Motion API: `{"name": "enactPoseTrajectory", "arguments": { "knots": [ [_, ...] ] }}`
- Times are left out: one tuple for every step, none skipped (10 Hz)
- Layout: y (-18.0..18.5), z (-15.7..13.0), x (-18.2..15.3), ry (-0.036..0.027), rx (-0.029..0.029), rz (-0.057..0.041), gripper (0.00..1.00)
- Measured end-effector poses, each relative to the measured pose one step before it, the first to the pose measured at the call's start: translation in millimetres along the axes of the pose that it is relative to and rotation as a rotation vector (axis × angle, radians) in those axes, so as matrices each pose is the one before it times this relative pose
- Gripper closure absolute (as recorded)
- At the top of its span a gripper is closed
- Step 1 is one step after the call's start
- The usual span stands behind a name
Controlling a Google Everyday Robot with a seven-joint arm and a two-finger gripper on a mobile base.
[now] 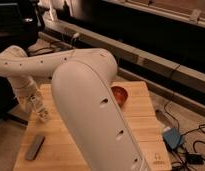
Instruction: Place the bottle in the ceramic bowl
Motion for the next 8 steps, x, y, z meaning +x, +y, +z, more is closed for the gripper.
{"name": "enactPoseTrajectory", "arguments": {
  "knots": [
    [-0.63,3.23,-0.35,-0.00381,-0.00507,0.00874,0.35],
    [-0.80,2.93,-0.17,-0.00120,-0.00073,0.00569,0.35],
    [-0.15,3.36,-0.36,-0.00137,0.00139,0.00365,0.35],
    [0.32,2.71,-0.20,-0.00065,0.00154,0.00145,0.35],
    [0.51,2.99,-0.70,-0.00191,0.00425,-0.00111,0.35],
    [-0.13,2.03,-0.46,-0.00119,0.00389,-0.00108,0.35],
    [-2.05,2.98,-1.53,-0.00519,0.00713,-0.00111,0.35],
    [-2.13,2.76,-0.73,-0.00321,0.00578,-0.00170,0.35]
  ]
}}
